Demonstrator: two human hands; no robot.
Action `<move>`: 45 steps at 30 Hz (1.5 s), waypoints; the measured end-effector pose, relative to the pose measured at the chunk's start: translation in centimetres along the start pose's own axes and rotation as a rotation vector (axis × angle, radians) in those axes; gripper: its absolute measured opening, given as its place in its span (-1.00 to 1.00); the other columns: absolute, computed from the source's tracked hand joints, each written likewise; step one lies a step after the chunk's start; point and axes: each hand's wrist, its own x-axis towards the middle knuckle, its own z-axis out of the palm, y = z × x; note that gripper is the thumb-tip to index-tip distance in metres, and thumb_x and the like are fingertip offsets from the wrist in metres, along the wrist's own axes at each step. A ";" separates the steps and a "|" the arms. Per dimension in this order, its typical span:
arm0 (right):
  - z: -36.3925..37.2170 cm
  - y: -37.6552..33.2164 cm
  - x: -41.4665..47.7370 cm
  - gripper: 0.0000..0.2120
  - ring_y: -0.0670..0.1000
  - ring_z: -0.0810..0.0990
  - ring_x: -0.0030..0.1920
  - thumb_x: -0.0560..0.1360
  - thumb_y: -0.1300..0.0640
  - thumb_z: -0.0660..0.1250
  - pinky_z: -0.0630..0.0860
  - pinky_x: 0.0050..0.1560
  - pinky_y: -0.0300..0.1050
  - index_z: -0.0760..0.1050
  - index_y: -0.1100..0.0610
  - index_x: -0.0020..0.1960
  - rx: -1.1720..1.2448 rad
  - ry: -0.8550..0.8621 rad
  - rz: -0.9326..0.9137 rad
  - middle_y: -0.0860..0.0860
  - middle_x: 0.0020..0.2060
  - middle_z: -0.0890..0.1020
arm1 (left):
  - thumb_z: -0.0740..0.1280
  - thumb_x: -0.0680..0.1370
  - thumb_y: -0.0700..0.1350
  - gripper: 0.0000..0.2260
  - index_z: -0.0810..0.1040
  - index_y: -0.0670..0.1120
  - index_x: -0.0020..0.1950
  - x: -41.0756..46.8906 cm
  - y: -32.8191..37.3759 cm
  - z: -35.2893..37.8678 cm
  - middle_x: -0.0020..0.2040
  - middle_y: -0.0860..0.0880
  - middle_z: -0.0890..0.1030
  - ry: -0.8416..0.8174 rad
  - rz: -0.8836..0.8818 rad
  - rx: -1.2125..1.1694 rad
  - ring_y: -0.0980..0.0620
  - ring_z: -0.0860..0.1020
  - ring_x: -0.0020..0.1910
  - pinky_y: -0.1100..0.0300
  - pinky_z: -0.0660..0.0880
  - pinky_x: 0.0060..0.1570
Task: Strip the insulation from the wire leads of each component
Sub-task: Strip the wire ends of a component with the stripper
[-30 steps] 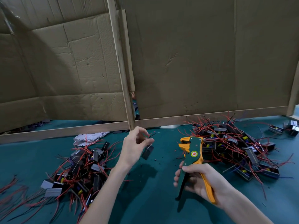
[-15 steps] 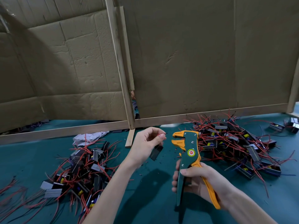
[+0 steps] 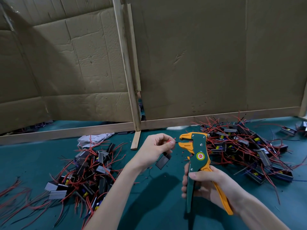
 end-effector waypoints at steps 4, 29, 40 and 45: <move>0.1 -0.1 -0.1 -0.71 0.24 0.61 -0.24 0.16 0.22 0.53 0.60 -0.18 0.10 0.63 0.25 -0.14 -0.013 0.003 0.000 0.28 -0.25 0.57 | 0.34 0.55 -0.19 -0.91 0.58 -0.06 -0.15 -0.2 0.3 -0.1 -0.29 0.10 0.60 -0.027 -0.011 -0.005 0.15 0.54 -0.31 0.33 0.51 -0.19; 0.7 0.1 0.1 -0.75 0.24 0.60 -0.28 0.24 0.37 0.44 0.62 -0.26 0.09 0.53 0.33 -0.09 -0.003 0.153 -0.020 0.30 -0.27 0.57 | 0.36 0.52 -0.25 -0.88 0.67 -0.08 -0.11 -0.3 -0.3 -0.5 -0.23 0.10 0.69 0.034 -0.025 -0.007 0.24 0.59 -0.17 0.36 0.49 -0.06; 0.3 0.0 -0.1 -0.80 0.26 0.60 -0.25 0.26 0.35 0.42 0.60 -0.18 0.15 0.58 0.31 -0.11 -0.047 0.044 -0.017 0.32 -0.25 0.56 | 0.33 0.57 -0.16 -0.86 0.68 -0.07 -0.09 -0.9 1.9 -1.3 -0.14 -0.05 0.64 -0.062 -0.042 0.116 0.03 0.44 -0.15 0.19 0.38 -0.11; 0.4 -0.3 -0.3 -0.78 0.26 0.59 -0.26 0.24 0.35 0.44 0.60 -0.20 0.13 0.58 0.33 -0.11 -0.065 0.034 0.000 0.32 -0.26 0.56 | 0.32 0.57 -0.15 -0.86 0.68 -0.09 -0.08 -1.1 2.2 -1.1 -0.09 -0.30 0.56 -0.130 -0.038 0.115 -0.07 0.36 -0.16 0.07 0.27 -0.08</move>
